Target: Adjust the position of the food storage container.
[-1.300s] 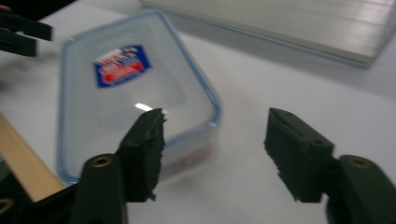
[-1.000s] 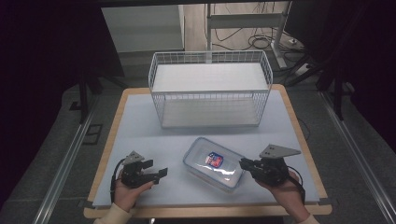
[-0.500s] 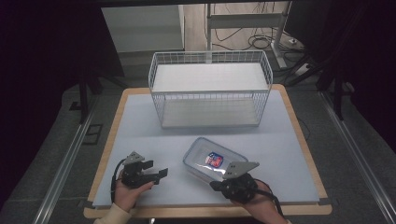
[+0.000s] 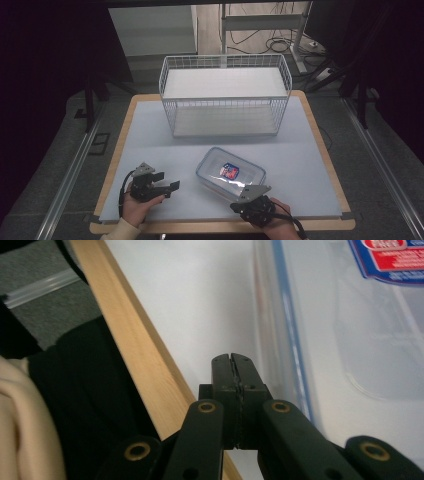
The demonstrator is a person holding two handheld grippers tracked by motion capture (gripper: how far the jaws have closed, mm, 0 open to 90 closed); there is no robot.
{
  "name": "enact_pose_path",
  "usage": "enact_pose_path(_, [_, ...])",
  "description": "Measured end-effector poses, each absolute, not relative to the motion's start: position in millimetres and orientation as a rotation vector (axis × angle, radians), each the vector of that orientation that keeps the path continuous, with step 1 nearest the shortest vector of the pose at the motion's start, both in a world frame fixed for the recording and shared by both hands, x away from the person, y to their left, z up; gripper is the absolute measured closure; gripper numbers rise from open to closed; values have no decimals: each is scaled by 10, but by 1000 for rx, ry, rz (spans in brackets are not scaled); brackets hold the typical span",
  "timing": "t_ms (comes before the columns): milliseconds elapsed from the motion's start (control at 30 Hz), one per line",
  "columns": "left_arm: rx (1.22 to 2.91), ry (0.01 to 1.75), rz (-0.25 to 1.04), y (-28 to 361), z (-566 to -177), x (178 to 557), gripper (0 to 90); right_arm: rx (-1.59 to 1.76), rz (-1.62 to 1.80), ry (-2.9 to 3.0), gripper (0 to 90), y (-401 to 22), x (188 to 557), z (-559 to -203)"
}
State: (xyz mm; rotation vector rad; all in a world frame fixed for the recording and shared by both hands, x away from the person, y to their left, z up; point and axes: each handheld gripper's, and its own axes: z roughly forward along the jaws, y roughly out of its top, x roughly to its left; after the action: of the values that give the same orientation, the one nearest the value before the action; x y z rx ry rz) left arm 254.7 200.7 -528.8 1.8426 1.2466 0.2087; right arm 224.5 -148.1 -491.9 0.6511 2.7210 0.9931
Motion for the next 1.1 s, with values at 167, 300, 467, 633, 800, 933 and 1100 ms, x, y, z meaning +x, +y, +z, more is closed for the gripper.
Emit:
enact_pose_path(167, [1845,1245,204,2010,-5290,2544,223,646,980,2719,899,-1508,2238,-4933])
enact_pose_path(300, [1849,1245,205,2006,-5289,2541,223,647,981,2715,899,-1535,2231,-4929])
enact_pose_path(467, [1855,1244,205,2002,-5294,2545,224,668,980,2696,899,-1615,2265,-4928])
enact_pose_path(633, [1855,1246,204,2006,-5297,2545,224,716,984,2672,899,-1741,2328,-4924])
enact_pose_path(800, [1858,1244,204,2000,-5297,2544,224,765,991,2644,899,-1857,2399,-4921])
enact_pose_path(933, [1858,1244,204,2006,-5298,2545,224,789,986,2624,899,-1938,2452,-4918])
enact_pose_path(1100, [1859,1244,204,1999,-5298,2544,224,839,992,2602,899,-2039,2536,-4927])
